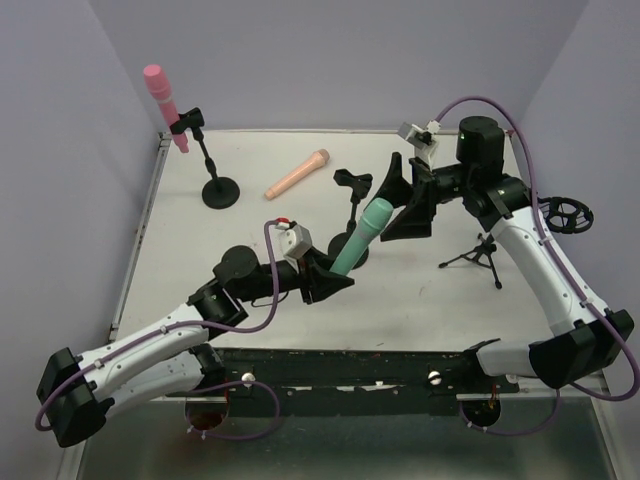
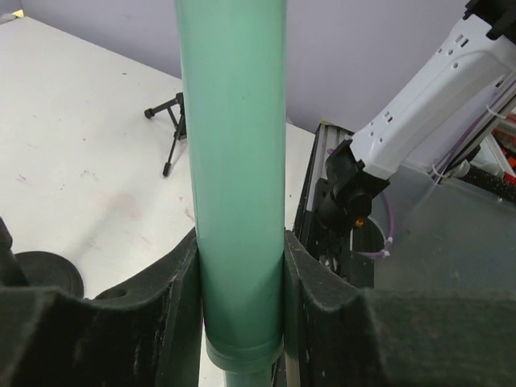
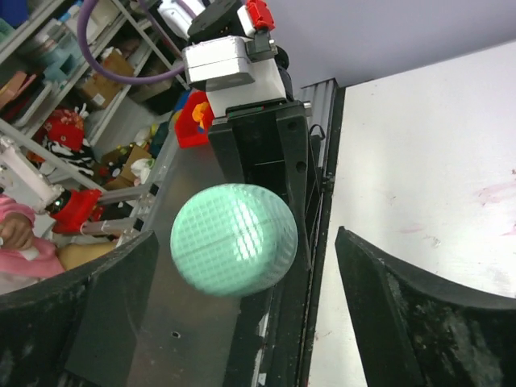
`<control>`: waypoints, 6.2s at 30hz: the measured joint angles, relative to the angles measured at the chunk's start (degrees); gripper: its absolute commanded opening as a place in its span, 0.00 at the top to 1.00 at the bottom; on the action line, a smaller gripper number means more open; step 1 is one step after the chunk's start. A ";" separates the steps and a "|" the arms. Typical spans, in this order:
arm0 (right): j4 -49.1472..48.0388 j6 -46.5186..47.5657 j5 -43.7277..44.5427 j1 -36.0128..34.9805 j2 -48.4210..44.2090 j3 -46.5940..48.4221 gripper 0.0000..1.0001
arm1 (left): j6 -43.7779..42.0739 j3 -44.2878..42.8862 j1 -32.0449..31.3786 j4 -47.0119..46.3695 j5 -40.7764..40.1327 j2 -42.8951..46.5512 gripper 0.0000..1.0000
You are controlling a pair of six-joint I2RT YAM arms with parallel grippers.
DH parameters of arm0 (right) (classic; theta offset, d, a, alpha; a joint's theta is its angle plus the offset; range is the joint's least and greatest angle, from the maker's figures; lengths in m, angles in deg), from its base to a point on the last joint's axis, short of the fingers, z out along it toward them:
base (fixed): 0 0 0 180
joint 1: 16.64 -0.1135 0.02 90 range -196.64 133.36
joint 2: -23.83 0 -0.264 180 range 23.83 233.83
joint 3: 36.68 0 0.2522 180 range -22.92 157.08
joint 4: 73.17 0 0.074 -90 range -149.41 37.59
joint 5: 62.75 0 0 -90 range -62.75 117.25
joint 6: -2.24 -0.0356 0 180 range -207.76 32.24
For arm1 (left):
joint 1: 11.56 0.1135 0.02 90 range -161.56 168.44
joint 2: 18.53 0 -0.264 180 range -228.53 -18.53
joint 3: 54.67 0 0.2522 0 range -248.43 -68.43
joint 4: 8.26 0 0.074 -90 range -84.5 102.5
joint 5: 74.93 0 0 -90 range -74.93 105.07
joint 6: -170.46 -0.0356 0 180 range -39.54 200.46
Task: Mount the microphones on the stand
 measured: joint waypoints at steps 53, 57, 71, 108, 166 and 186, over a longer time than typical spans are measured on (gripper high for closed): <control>25.24 43.82 33.86 -4.42 19.69 20.37 0.69 | -12.48 6.91 29.42 2.51 15.39 16.59 1.00; 25.83 45.16 33.83 -4.35 19.43 20.35 0.76 | -10.32 8.28 29.42 -1.38 15.52 15.37 1.00; 28.57 46.73 29.66 -4.37 15.85 17.25 0.89 | 1.55 10.71 29.44 -29.29 15.63 -4.35 1.00; 29.38 41.64 14.86 -4.22 11.98 15.96 0.92 | 9.07 -2.27 22.23 -47.67 22.77 -27.15 1.00; 35.26 50.77 20.61 -4.26 14.19 16.52 0.75 | -7.58 -16.59 22.21 -12.72 28.63 -26.71 0.79; 34.47 48.76 20.90 -4.26 14.08 13.94 0.06 | -14.19 -18.27 22.23 -5.42 28.87 -26.77 0.76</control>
